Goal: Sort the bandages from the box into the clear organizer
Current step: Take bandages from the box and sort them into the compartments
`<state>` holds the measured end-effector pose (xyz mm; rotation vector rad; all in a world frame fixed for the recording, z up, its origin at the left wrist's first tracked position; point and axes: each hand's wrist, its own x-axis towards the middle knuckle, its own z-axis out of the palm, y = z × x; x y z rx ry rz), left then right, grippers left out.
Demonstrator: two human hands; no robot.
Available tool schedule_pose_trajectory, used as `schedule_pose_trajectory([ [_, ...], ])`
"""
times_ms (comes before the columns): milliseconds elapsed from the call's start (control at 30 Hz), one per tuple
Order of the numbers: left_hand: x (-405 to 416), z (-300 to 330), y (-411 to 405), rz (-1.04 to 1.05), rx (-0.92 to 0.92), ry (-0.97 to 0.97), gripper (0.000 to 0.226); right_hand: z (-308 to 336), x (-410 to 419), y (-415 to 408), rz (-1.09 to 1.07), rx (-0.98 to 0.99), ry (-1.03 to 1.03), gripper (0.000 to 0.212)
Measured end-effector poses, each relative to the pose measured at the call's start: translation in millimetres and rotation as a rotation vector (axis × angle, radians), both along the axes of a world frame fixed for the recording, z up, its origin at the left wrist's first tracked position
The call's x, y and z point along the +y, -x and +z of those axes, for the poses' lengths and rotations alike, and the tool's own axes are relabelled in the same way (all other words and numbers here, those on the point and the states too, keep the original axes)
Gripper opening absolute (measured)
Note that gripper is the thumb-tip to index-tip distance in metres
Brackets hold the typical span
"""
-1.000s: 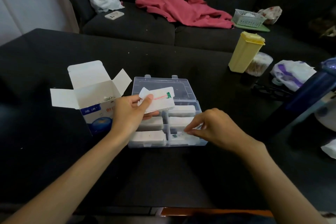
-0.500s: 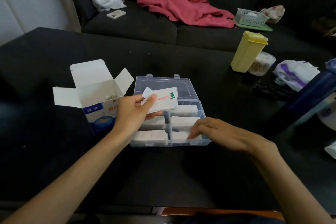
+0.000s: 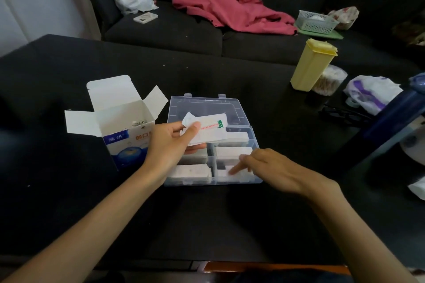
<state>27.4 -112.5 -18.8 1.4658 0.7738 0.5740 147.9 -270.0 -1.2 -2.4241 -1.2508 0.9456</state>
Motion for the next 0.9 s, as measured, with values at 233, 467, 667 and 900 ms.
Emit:
schedule_pose_trajectory([
  [233, -10, 3, 2, -0.174, -0.047, 0.087, 0.008, 11, 7, -3, -0.409, 0.03, -0.491, 0.041],
  [467, -23, 7, -1, -0.311, -0.067, 0.091, 0.019, 10, 10, -6, -0.548, 0.339, -0.561, 0.019],
  [667, -21, 3, -1, -0.3, -0.077, 0.073, 0.013, 11, 5, -10, -0.593, 0.395, -0.594, 0.016],
  [900, -19, 4, 2, -0.26, -0.104, 0.085, 0.012, 13, 5, -10, -0.544, 0.299, -0.639, 0.009],
])
